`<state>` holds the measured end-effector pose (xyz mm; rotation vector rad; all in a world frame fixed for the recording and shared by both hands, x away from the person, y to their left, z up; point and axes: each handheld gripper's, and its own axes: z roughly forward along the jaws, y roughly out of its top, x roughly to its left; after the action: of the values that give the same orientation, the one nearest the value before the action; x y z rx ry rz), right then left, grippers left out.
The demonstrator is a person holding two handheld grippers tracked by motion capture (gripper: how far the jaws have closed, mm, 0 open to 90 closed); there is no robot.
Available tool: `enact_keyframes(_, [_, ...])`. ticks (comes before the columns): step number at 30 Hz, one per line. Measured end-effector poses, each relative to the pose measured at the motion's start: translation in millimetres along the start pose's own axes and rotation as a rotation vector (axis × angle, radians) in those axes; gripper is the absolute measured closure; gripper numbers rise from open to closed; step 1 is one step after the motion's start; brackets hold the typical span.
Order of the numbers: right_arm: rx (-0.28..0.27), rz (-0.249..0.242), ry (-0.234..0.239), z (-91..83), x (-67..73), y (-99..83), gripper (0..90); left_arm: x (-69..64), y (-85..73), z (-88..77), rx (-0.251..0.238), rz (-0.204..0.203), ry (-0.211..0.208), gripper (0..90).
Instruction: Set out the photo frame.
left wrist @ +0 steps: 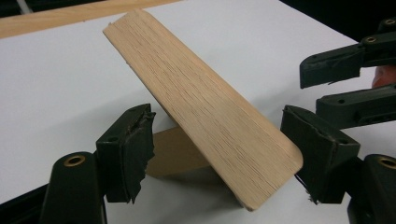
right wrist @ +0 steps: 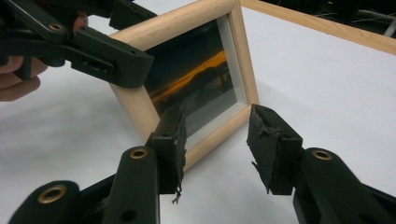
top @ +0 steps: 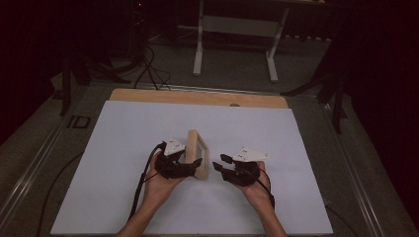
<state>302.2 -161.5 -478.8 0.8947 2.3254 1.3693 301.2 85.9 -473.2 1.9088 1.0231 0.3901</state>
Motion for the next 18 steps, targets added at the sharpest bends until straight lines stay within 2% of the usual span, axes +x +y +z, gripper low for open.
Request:
enact_keyframes(7, [-0.014,0.005,-0.008,-4.0,-2.3,1.0,56.6,-1.9,-0.9,5.4,0.014,0.002,0.001,27.2])
enact_keyframes(13, [-0.02,0.004,-0.011,-5.6,-3.4,1.3,56.5,-0.7,-1.2,6.1,0.011,-0.008,-0.028,32.2])
enact_keyframes(18, [-0.024,0.01,-0.015,-6.8,-3.7,1.5,56.4,-2.0,-0.7,5.8,0.018,-0.003,-0.024,34.6])
